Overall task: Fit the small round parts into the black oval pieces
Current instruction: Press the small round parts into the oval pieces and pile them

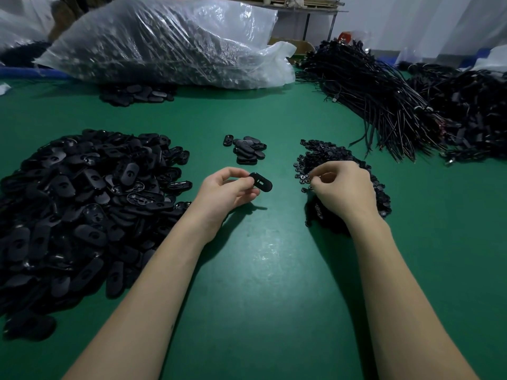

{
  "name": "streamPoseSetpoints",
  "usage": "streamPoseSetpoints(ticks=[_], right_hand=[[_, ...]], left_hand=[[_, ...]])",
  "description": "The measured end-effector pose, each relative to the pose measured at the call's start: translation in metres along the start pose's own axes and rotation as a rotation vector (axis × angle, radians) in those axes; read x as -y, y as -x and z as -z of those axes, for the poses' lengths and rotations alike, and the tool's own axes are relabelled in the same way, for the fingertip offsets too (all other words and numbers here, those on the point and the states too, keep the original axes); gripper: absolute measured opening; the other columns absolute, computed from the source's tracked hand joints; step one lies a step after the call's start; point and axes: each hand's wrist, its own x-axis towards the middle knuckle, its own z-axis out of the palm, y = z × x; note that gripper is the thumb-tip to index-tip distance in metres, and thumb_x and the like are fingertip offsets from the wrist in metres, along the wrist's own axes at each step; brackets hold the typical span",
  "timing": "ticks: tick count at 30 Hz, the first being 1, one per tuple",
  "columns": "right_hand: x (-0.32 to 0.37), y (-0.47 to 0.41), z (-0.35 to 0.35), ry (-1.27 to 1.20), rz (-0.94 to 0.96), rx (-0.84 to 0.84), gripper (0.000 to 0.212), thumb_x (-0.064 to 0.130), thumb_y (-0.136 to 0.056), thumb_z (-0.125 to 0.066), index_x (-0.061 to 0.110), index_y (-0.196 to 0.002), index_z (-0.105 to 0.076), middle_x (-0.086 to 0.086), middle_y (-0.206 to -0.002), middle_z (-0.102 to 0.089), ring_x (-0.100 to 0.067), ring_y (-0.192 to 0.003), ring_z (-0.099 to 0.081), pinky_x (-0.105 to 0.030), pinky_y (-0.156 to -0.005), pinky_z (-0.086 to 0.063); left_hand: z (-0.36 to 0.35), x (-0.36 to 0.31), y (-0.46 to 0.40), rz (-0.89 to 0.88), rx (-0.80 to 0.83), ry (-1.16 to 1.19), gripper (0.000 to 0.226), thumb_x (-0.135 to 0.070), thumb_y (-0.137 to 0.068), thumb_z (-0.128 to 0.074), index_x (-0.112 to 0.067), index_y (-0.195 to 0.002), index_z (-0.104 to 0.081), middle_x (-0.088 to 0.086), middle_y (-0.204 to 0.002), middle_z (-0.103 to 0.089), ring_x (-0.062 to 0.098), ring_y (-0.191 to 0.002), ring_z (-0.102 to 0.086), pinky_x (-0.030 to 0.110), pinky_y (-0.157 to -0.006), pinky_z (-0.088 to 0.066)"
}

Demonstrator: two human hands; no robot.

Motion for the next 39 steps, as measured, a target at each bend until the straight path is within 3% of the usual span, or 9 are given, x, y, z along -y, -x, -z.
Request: streamPoseSetpoints(ticks=[2, 4, 10, 13, 19, 22, 28, 31, 39], right_hand=[[0.004, -0.001, 0.002, -0.267, 0.029, 0.06, 0.022, 0.02, -0.093, -0.063, 0.032, -0.095, -0.081, 0.014, -0.087, -0.075, -0.002, -0.079, -0.068, -0.022, -0.069, -0.053], [0.01, 0.001, 0.002, -0.484, 0.012, 0.188, 0.023, 0.014, -0.097, -0.062, 0.028, -0.094, -0.081, 0.013, -0.084, -0.076, 0.004, -0.062, -0.062, -0.014, -0.058, -0.049], [0.024, 0.007, -0.011, -0.712, -0.074, 0.423, 0.009, 0.009, -0.096, -0.068, 0.013, -0.098, -0.076, 0.001, -0.085, -0.077, -0.006, -0.048, -0.05, -0.015, -0.046, -0.039], [0.026, 0.008, -0.015, -0.73, -0.08, 0.426, 0.005, 0.01, -0.091, -0.075, 0.012, -0.095, -0.075, -0.004, -0.088, -0.079, -0.006, -0.047, -0.049, -0.015, -0.045, -0.037], [0.029, 0.009, -0.019, -0.709, -0.151, 0.401, 0.011, 0.017, -0.081, -0.085, 0.016, -0.089, -0.078, 0.002, -0.075, -0.075, -0.007, -0.047, -0.049, -0.014, -0.042, -0.035], [0.03, 0.009, -0.021, -0.697, -0.165, 0.372, 0.005, 0.017, -0.081, -0.083, 0.018, -0.085, -0.08, -0.005, -0.078, -0.072, -0.003, -0.048, -0.049, -0.015, -0.042, -0.035], [0.035, 0.011, -0.027, -0.635, -0.143, 0.311, 0.005, 0.016, -0.08, -0.083, 0.02, -0.079, -0.08, 0.006, -0.062, -0.063, -0.008, -0.053, -0.047, -0.016, -0.043, -0.034], [0.037, 0.012, -0.031, -0.613, -0.132, 0.264, 0.006, 0.02, -0.08, -0.083, 0.024, -0.076, -0.079, 0.015, -0.05, -0.06, 0.0, -0.047, -0.049, -0.018, -0.051, -0.035], [0.037, 0.012, -0.029, -0.612, -0.108, 0.254, 0.006, 0.02, -0.08, -0.083, 0.024, -0.078, -0.08, 0.017, -0.051, -0.063, 0.007, -0.045, -0.053, -0.014, -0.053, -0.036]], left_hand=[[0.0, 0.0, 0.0, 0.002, -0.005, 0.007, 0.006, -0.002, -0.094, -0.066, -0.008, -0.093, -0.064, 0.013, -0.091, -0.074, 0.019, -0.083, -0.075, 0.023, -0.079, -0.06], [-0.001, 0.001, 0.0, 0.004, -0.013, 0.017, 0.006, -0.002, -0.094, -0.066, -0.007, -0.093, -0.063, 0.015, -0.093, -0.075, 0.02, -0.085, -0.076, 0.023, -0.08, -0.06], [0.0, 0.002, -0.001, 0.023, -0.009, 0.057, 0.005, 0.0, -0.094, -0.065, -0.003, -0.094, -0.061, 0.016, -0.089, -0.077, 0.023, -0.088, -0.077, 0.02, -0.073, -0.058], [0.001, 0.001, -0.001, 0.023, -0.012, 0.101, 0.008, 0.001, -0.094, -0.065, -0.004, -0.097, -0.059, 0.016, -0.087, -0.077, 0.023, -0.085, -0.077, 0.02, -0.072, -0.058], [0.002, -0.001, 0.002, 0.0, 0.062, 0.138, 0.024, 0.001, -0.093, -0.065, -0.011, -0.113, -0.069, 0.015, -0.099, -0.077, 0.022, -0.089, -0.076, 0.019, -0.076, -0.058], [0.003, -0.002, 0.003, 0.006, 0.087, 0.159, 0.024, 0.002, -0.092, -0.065, -0.011, -0.112, -0.072, 0.017, -0.102, -0.077, 0.023, -0.092, -0.076, 0.02, -0.078, -0.059], [0.004, -0.002, 0.004, 0.004, 0.124, 0.186, 0.027, 0.004, -0.086, -0.067, -0.008, -0.11, -0.072, 0.02, -0.103, -0.076, 0.025, -0.094, -0.076, 0.021, -0.079, -0.058], [0.004, -0.001, 0.004, -0.001, 0.141, 0.192, 0.029, 0.003, -0.082, -0.069, -0.007, -0.11, -0.072, 0.019, -0.103, -0.076, 0.024, -0.093, -0.076, 0.021, -0.08, -0.058], [0.006, 0.001, 0.003, -0.018, 0.162, 0.182, 0.033, -0.003, -0.075, -0.073, -0.008, -0.107, -0.074, 0.019, -0.101, -0.076, 0.023, -0.092, -0.076, 0.021, -0.08, -0.058]])
